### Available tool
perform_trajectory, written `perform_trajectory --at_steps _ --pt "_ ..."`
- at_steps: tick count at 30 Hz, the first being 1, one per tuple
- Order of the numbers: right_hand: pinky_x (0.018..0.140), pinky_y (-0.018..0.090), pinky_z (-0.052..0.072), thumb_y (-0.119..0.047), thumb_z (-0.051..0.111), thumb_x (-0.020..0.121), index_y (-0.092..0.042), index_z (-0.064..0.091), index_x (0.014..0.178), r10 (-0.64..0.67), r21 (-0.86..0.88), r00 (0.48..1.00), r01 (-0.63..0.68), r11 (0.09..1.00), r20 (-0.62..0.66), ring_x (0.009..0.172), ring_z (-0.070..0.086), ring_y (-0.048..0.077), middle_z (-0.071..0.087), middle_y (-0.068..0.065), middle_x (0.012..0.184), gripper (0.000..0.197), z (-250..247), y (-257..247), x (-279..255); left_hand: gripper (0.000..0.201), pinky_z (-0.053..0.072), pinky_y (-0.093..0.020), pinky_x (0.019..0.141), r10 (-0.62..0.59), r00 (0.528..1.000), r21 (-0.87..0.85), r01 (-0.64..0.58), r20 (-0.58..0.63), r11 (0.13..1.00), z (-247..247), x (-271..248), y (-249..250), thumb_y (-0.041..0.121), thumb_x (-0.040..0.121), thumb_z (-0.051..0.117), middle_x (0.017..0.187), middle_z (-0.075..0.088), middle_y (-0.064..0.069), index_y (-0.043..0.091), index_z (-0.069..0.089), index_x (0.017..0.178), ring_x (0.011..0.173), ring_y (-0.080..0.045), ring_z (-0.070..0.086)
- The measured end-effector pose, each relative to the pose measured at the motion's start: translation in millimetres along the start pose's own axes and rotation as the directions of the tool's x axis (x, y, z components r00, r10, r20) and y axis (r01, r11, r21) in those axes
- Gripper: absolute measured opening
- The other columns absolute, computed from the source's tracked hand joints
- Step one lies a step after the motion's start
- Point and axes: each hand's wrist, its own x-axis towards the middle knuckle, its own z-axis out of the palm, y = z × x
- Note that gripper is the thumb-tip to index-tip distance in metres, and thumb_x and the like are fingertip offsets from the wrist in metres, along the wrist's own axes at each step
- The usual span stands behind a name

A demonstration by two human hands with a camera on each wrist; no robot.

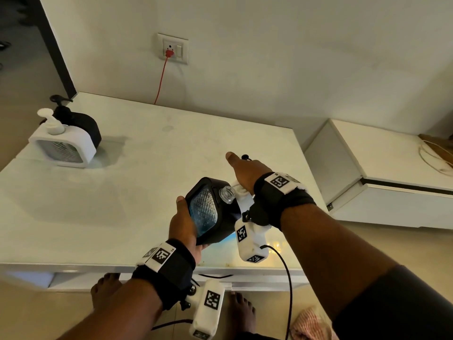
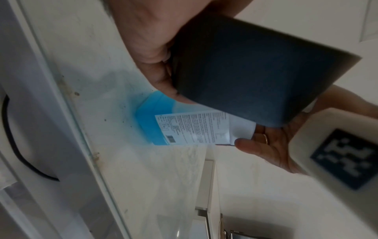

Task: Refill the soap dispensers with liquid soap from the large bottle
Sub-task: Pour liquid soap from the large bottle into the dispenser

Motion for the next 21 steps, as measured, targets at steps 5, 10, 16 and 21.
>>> perform_trajectory --at_steps 5,10,16,21 --pt "0.079 0.033 0.039 -0.077 0.017 0.092 -0.015 0.064 0.117 -0.050 0.017 0.997 0.049 0.999 0.060 0.072 0.052 0.019 0.063 0.009 0.091 0.082 -6.7 -1.9 -6.3 0.045 0.057 -0.051 0.094 -0.009 1.000 -0.006 0.009 -0.002 1.000 0.9 -0.9 1.4 0.062 0.105 0.035 0.120 0.070 -0.014 0.029 0.064 0.112 0.108 -0.036 0.067" --pt "0.090 0.036 0.040 -0.073 0.023 0.094 -0.015 0.056 0.082 -0.013 -0.016 1.000 0.012 1.000 -0.023 0.100 0.059 0.030 0.062 0.013 0.110 0.068 4.6 -1.2 6.0 0.043 0.058 -0.048 0.089 -0.016 1.000 -0.010 0.016 0.001 1.000 -0.6 -0.3 0.5 0.062 0.106 0.035 0.118 0.068 -0.013 0.029 0.063 0.108 0.104 -0.034 0.067" --pt "0.098 0.038 0.038 -0.059 0.026 0.100 -0.014 0.048 0.142 0.024 -0.012 0.997 -0.025 1.000 -0.079 0.119 0.052 0.034 0.054 0.013 0.137 0.065 9.8 4.7 12.7 0.052 0.058 -0.048 0.089 -0.019 1.000 -0.014 0.019 -0.004 1.000 0.6 -0.7 0.5 0.064 0.105 0.035 0.125 0.069 -0.014 0.026 0.063 0.128 0.110 -0.035 0.067" --pt "0.101 0.037 0.037 -0.059 0.032 0.099 -0.012 0.047 0.142 0.062 0.020 0.991 -0.060 0.998 -0.121 0.123 0.052 0.031 0.054 0.012 0.138 0.065 9.0 7.8 8.6 0.055 0.059 -0.045 0.083 -0.029 1.000 -0.013 0.029 0.008 1.000 0.7 -2.4 1.7 0.065 0.105 0.033 0.126 0.069 -0.014 0.026 0.063 0.130 0.111 -0.035 0.068"
